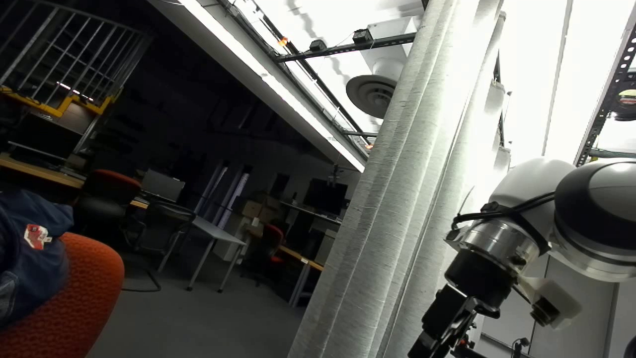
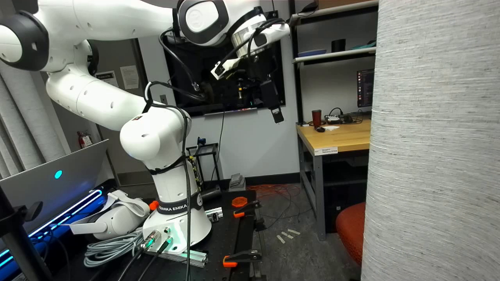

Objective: Pull the curtain to the left

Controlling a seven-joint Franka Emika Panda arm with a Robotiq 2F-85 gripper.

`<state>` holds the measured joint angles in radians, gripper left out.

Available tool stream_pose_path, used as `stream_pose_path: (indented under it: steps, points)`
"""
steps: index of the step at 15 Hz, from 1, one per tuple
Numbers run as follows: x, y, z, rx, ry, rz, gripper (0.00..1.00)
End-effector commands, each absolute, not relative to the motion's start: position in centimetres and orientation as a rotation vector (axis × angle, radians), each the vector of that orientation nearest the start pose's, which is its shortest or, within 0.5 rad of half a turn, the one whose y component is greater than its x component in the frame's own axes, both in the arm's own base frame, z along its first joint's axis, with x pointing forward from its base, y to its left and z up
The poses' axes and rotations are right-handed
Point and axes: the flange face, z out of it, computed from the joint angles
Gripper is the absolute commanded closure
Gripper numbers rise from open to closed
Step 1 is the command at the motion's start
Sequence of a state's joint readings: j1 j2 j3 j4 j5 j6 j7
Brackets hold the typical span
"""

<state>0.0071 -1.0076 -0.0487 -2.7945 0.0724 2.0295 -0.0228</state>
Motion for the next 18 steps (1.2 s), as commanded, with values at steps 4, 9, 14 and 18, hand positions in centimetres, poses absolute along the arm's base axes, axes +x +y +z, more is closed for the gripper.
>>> stream_pose_path:
  steps: [4,9,14,18]
  points:
    - [28.1,-0.8,48.8,-3.015,0.038,-0.368,0.0]
    - [28.1,-0.8,48.8,-3.015,0.038,-0.368,0.0]
    - [28.6,-0.8,49.8,-3.014,0.055,-0.456,0.0]
    - [30.5,0.1,50.0,-3.023,0.128,-0.588,0.0]
